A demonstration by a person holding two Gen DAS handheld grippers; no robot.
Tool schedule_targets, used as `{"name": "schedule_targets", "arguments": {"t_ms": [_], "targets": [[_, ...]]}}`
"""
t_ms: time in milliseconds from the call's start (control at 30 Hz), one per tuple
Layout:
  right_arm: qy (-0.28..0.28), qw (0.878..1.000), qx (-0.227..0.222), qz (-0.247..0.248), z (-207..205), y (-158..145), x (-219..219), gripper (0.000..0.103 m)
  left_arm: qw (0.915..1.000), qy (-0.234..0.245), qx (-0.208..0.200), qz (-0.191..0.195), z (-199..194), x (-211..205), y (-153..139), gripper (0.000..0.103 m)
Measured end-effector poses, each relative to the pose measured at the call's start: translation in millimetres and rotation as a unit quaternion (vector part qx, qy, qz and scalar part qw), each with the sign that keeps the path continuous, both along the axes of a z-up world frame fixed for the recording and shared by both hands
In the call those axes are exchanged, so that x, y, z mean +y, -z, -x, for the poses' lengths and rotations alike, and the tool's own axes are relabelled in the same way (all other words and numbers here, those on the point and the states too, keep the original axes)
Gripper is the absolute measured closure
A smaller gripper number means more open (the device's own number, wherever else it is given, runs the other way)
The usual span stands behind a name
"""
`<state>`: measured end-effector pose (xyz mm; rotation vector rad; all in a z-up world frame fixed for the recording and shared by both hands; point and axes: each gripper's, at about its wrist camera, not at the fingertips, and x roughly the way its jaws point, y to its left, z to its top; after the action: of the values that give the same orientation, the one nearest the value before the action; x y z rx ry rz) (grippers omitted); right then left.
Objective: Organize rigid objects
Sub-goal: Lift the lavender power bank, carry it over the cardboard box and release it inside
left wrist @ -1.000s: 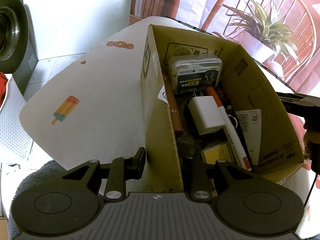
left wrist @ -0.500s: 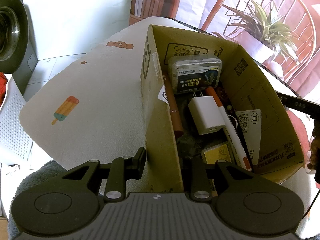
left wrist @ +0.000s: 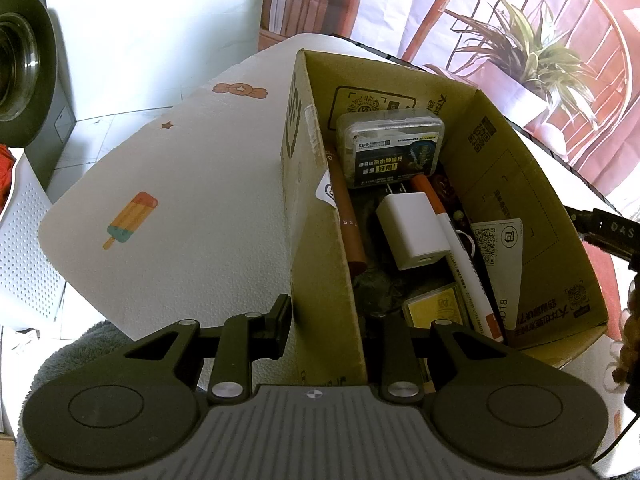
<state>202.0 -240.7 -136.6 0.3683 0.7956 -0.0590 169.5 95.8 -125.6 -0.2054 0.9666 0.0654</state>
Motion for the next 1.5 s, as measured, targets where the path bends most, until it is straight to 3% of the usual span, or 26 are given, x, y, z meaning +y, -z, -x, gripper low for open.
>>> {"name": "schedule_targets", "arguments": {"t_ms": [333,633,967,1167,1367,1500], "targets": [[0.014,0.997,-0.050,-0.065,17.4,-23.6,9.4,0.067,1.0000,0.000,0.000,0.000,0.3,0.1,0.0,0.076],[-0.080,0.990,-0.107,-0.046,5.1,-70.3,63.4,0.068,1.0000,0.000,0.000,0.000,0.3,0.0,0.0,0.076],[-0.186,0.979,-0.056,0.059,-5.7,-65.6,137.3,0.068,1.0000,0.000,0.000,0.000,0.5,-0.1,0.1,0.076],[-0.238,0.961,-0.039,0.136,-11.4,-56.5,172.4,0.067,1.0000,0.000,0.000,0.000,0.3,-0.4,0.2,0.076],[-0.277,0.950,-0.017,0.141,-13.0,-46.6,185.2,0.068,1.0000,0.000,0.000,0.000,0.4,-0.4,0.3,0.076],[-0.280,0.950,-0.014,0.136,-14.3,-46.2,183.5,0.068,1.0000,0.000,0.000,0.000,0.3,-0.8,0.4,0.076]]}}
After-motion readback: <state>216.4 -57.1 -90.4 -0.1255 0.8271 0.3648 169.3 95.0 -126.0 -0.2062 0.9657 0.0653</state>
